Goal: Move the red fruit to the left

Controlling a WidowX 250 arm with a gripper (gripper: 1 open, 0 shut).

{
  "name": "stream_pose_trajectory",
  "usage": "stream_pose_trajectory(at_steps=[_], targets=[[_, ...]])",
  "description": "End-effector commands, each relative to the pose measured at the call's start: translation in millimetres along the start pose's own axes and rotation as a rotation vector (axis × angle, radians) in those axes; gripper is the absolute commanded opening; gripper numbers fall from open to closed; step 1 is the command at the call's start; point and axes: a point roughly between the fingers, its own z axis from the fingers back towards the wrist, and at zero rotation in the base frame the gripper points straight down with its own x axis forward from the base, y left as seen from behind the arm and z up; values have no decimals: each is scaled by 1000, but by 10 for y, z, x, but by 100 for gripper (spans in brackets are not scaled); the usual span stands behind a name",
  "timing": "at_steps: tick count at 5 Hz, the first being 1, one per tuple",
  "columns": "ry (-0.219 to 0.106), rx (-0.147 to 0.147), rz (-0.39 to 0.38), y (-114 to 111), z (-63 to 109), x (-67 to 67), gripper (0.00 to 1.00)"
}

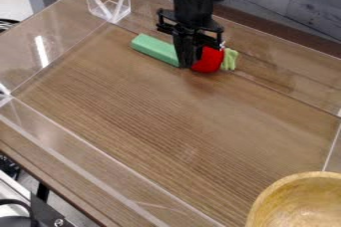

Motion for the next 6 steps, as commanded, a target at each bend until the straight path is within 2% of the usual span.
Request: stream_pose_trajectory(at_steps=[1,2,3,4,5,6], targets=[[-108,4,-92,15,383,-13,0],[-159,5,-150,104,588,-135,0],[-189,9,-168,211,780,-403,0],[-174,16,-171,448,769,-692,0],[-161,25,-102,813,721,-816,0],[-162,13,-26,945,667,-792,0]])
